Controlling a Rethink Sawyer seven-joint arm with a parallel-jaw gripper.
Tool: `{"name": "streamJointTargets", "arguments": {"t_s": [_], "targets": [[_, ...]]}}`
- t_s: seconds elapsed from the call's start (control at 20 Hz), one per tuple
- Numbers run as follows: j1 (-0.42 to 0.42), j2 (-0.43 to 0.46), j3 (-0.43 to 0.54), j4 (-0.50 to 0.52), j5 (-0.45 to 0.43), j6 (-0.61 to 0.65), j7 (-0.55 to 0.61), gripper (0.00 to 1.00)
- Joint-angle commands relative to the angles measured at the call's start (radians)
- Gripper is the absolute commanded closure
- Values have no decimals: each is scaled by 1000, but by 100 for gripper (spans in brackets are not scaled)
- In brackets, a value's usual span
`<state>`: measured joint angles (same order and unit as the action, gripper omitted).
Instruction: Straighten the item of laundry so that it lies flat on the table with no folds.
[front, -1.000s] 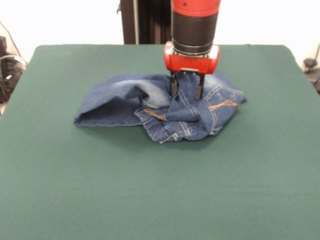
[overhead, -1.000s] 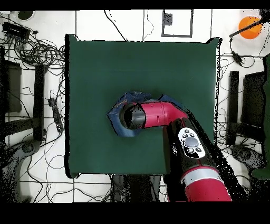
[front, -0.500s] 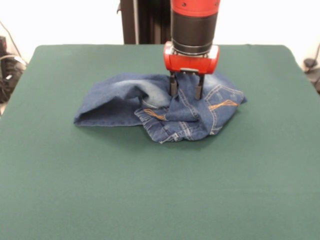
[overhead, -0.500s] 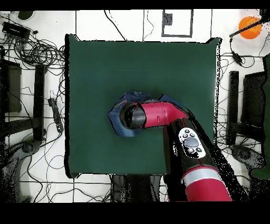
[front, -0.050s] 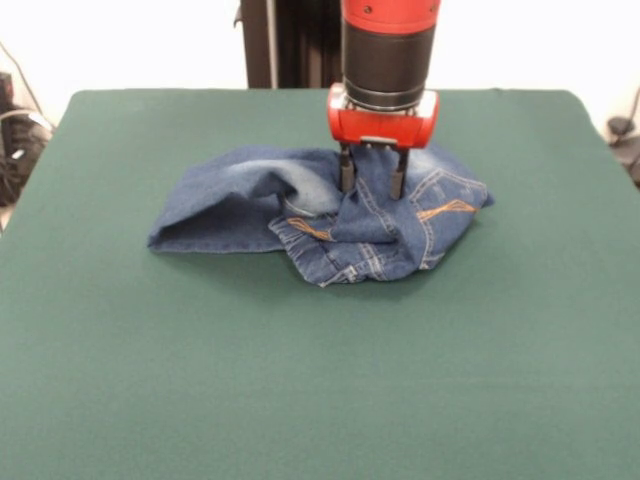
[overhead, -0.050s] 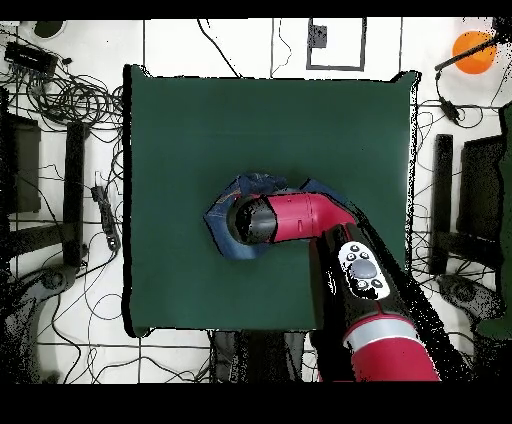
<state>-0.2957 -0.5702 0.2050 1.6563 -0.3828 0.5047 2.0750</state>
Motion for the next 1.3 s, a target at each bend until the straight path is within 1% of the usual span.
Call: {"name": "streamJointTargets", "arguments": {"t_s": [0.05,0.1,1.3], "targets": [[14,40,56,32,6,1,21,0],[11,41,57,33,7,5,19,100],[7,34,65,37,20,27,16,100]]}}
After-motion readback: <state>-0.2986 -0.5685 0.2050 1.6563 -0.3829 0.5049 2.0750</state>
